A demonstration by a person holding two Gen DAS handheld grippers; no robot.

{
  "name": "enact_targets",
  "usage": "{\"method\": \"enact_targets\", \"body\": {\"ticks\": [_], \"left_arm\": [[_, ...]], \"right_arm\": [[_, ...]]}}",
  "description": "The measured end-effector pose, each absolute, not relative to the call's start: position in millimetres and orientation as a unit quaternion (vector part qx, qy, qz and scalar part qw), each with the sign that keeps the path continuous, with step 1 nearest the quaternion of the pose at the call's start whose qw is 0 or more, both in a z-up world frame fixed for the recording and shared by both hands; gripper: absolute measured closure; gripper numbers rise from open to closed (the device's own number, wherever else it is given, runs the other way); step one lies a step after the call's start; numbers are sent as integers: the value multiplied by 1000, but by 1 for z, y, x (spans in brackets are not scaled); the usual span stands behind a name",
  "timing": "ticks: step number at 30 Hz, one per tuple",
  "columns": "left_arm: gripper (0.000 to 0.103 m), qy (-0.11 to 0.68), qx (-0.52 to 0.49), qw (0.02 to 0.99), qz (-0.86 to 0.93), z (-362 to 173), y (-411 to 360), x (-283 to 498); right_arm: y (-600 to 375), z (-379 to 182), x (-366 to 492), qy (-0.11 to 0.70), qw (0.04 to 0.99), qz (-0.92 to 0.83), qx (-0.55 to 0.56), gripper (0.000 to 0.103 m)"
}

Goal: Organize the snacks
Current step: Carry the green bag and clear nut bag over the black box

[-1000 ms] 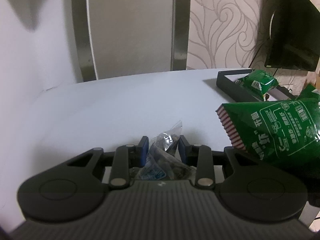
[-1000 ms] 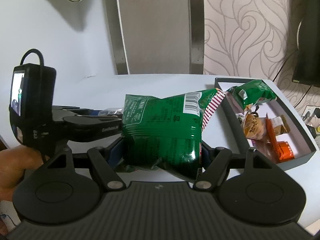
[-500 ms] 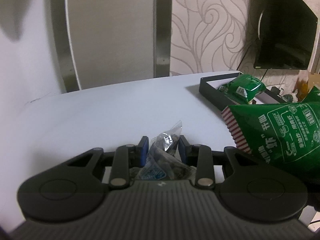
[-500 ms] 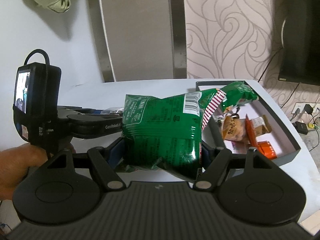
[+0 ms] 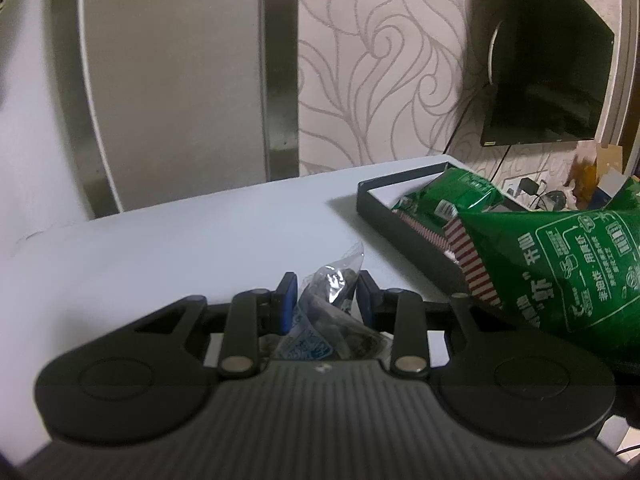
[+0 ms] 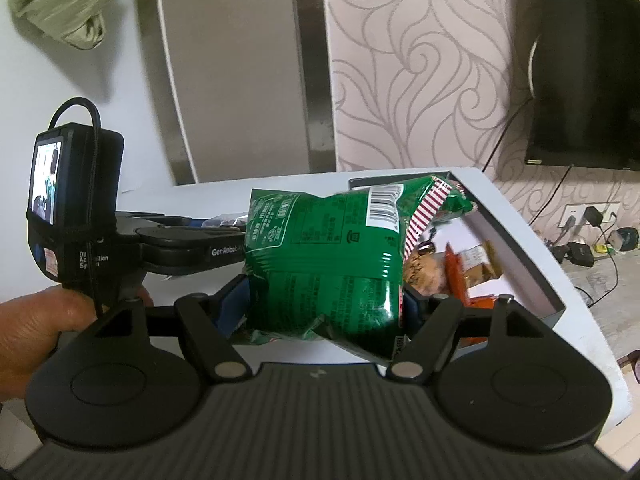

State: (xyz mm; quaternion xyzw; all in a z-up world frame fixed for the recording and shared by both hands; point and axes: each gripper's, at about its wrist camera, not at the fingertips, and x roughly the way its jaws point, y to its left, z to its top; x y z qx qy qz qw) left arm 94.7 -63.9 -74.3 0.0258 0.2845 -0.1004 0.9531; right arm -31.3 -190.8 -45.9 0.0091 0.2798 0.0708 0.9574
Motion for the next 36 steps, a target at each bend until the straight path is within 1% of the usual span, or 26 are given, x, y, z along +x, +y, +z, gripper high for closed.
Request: {"method": "enact_targets", "body": {"ticks": [19,21,23,28,31,36], "left_arm": [[68,278,34,951,-132,-70,-104,132],[72,277,35,951,-133,-70,-109,136],[79,279,34,950,-136,-70,-112,140],[79,274,41,950,-144,-69,-128,148],[84,276,45,949,-148,-72,-137,153],[84,279,41,948,-148,-72,-143,155]], "right_arm": [[-228,-42,-7,272,962,29,17,25],[-232,-42,-6,273,961,27,18,25],[-237,-42,-5,274,961,23,18,25],[-250,-43,-2,276,961,13,22,25],[-255,-45,1,281,959,9,20,25],[-264,-47,5,285,958,7,22,25]]}}
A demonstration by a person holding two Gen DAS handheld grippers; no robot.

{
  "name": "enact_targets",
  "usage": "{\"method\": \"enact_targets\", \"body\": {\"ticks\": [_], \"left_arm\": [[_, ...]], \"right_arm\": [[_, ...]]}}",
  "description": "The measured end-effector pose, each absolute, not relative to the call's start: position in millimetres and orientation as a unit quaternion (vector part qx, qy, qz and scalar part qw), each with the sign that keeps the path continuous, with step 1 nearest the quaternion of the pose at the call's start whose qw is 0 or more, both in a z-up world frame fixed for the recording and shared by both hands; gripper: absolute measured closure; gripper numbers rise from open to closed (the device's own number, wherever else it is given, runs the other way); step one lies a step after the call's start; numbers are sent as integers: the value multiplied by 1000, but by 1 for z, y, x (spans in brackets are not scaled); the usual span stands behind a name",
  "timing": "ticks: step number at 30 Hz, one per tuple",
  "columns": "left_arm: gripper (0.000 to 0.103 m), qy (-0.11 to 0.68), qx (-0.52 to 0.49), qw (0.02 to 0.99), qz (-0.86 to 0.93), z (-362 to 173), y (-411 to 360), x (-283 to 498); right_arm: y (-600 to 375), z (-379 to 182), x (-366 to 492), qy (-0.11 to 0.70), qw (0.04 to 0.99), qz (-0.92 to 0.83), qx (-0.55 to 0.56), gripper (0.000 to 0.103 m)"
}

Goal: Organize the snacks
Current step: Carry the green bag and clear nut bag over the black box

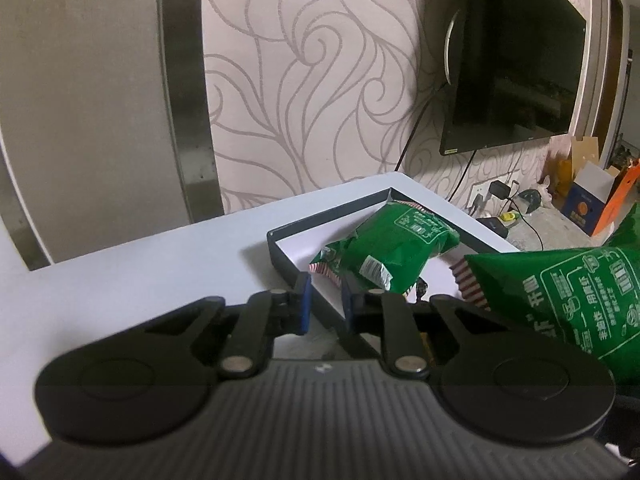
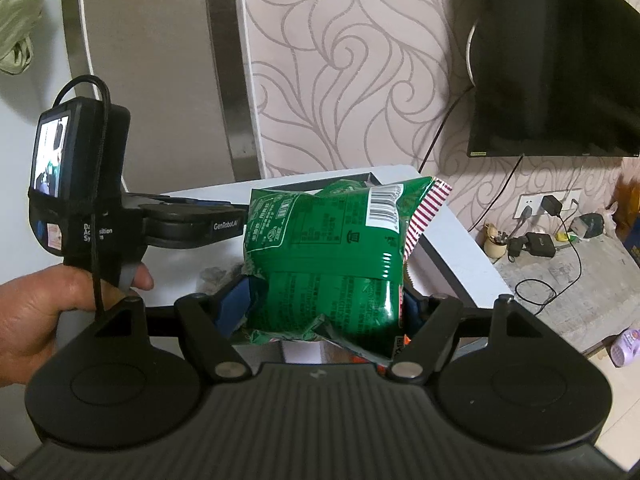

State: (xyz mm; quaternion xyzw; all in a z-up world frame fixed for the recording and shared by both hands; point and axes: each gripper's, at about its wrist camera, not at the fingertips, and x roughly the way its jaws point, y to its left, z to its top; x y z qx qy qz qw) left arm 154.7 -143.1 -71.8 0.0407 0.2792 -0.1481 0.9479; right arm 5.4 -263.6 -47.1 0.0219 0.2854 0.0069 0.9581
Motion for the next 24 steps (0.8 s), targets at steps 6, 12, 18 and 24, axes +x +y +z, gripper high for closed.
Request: {"method": "enact_targets", "body": {"ticks": [6,12,18,24], "left_arm": [[82,286,15,947,-146,-70,-125,154],[30,285,4,946,-153,-87,-96,142],[30,296,41,940,-164,-103,-102,132],[29,293,76,935,-185,-115,-120,125]], "right_arm": [[-270,-48,10,287,958,12,25,25],[-270,-50,9,291,956,22,25,25],[-267,-51,12,295,955,29,22,25],[-268,-50,10,294,955,30,21,25]]}}
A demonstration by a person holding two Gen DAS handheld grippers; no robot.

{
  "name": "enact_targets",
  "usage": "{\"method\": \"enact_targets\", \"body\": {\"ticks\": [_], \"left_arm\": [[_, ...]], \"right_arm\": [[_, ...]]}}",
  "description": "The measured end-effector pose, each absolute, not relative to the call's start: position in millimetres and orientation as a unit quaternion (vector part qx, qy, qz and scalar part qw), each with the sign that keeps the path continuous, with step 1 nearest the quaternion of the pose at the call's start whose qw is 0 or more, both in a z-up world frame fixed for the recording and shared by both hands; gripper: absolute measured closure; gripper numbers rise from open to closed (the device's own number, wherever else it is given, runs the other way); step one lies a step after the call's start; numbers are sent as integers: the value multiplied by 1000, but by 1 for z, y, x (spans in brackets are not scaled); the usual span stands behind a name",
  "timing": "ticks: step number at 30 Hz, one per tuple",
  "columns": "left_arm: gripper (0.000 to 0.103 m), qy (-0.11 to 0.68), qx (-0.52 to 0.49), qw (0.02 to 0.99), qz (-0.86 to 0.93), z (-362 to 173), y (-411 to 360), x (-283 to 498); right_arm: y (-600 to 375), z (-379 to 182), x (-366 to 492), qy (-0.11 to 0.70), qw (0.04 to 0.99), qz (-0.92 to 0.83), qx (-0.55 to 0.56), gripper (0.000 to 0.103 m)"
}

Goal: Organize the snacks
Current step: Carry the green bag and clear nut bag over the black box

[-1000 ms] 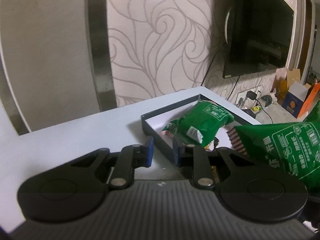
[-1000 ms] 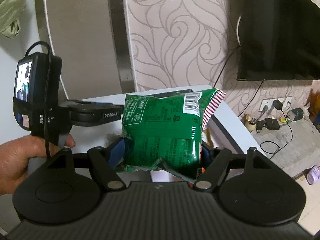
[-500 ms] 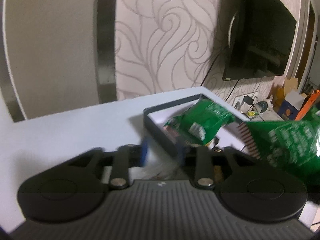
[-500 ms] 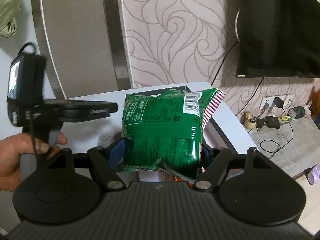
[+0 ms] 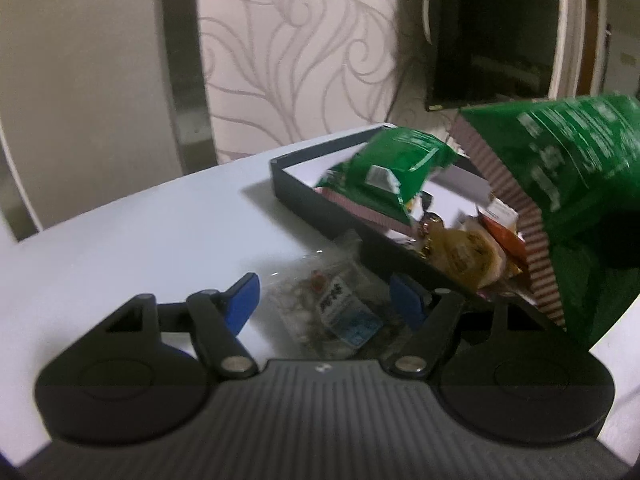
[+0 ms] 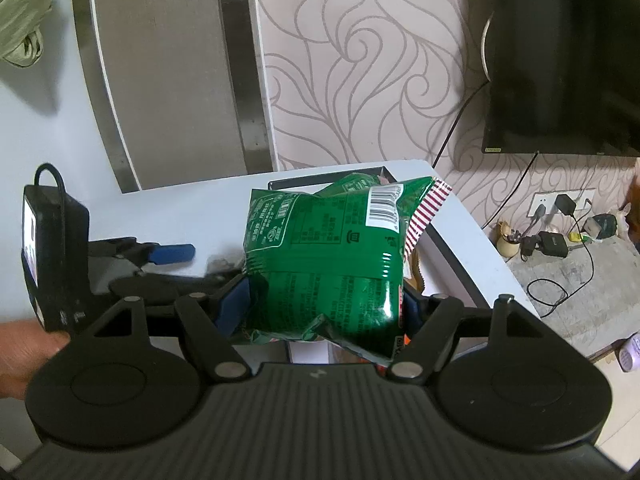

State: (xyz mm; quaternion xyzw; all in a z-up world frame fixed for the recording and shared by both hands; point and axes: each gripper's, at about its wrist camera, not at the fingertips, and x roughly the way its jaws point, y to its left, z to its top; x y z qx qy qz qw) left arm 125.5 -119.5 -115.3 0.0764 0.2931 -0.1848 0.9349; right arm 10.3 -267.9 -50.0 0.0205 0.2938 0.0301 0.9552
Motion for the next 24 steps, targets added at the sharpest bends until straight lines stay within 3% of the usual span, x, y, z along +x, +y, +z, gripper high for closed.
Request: {"method": "enact_targets", "body": {"ticks": [9,12,17,24], "left_arm": [[28,324,92,924,-181,-134,-130,140],[32,332,86,920,-189,-141,-127,141],[52,333,84,920,-188,-139,-127,144],[57,330,77,926,-167,-134,-112,136]], "right_arm": [[-268,-49,10,294,955,29,19,25],[-268,-50,10,293,955,26,18,25],[-269,-50,10,291,956,17,22,25],[-265,-49,9,288,957,22,21,25]]}}
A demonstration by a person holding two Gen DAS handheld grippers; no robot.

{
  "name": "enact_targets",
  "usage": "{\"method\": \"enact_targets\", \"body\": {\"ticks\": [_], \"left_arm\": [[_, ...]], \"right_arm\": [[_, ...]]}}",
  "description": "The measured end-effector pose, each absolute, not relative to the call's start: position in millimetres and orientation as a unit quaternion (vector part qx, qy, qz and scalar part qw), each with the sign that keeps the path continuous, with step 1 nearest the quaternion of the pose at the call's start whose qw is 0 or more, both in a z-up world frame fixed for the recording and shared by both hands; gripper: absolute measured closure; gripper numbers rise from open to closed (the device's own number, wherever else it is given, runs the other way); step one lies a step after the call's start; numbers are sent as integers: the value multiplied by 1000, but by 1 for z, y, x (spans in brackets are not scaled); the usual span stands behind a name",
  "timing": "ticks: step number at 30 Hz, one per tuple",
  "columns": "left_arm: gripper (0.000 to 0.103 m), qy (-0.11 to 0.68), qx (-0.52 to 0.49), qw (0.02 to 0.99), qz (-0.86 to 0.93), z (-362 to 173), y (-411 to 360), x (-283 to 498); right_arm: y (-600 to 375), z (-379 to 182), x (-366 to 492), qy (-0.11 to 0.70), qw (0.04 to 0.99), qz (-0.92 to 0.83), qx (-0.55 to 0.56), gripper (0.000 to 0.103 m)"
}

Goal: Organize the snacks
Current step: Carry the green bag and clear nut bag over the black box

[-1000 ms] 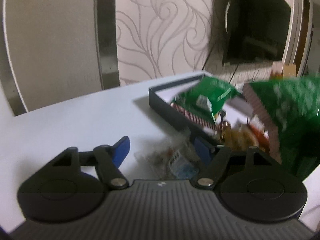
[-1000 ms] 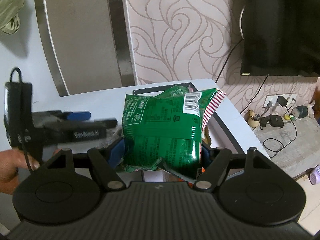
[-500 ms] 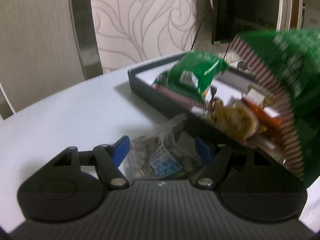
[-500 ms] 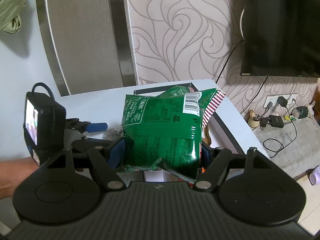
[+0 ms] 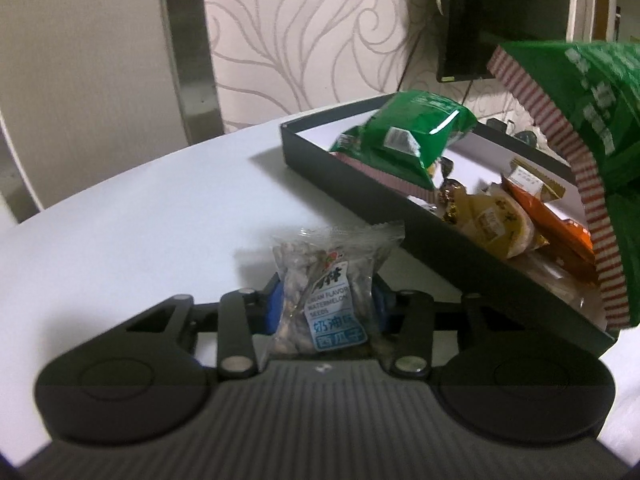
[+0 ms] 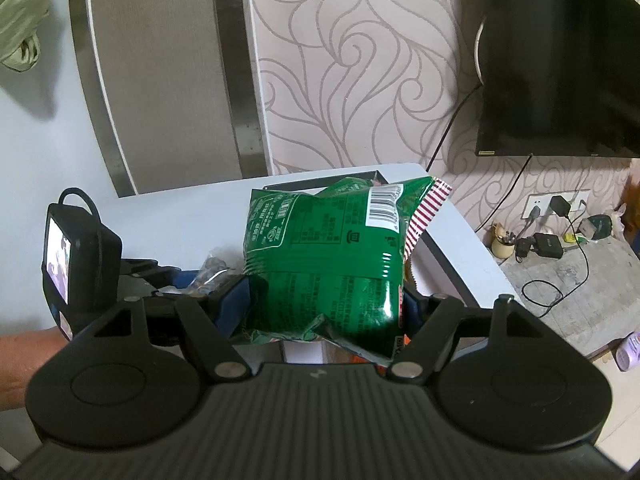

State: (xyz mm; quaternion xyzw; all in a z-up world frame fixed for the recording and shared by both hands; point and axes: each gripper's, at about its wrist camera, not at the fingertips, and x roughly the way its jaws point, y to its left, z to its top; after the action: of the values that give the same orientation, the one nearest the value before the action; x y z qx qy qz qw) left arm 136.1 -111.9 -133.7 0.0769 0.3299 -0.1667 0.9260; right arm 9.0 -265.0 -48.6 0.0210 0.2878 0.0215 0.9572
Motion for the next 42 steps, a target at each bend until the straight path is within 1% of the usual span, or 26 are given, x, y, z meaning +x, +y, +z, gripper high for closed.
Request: {"method": "enact_targets", "body": {"ticks": [10,20,30,42], "left_arm": [[57,309,65,938,-146,-108,-93,126],[57,281,54,945,-156,-77,-98,124],[57,270,54,946,-172,-68,-122,133],[57,269,53,942,-195,-72,-159,153]], "right_arm": [[-254,-47,2,285,958,38,13,25],[-249,-44,-7,276,960,37,15,25],[-256,-41,-14,267,963,26,12,25],[-277,-44,-9,275,961,7,15,25]]}}
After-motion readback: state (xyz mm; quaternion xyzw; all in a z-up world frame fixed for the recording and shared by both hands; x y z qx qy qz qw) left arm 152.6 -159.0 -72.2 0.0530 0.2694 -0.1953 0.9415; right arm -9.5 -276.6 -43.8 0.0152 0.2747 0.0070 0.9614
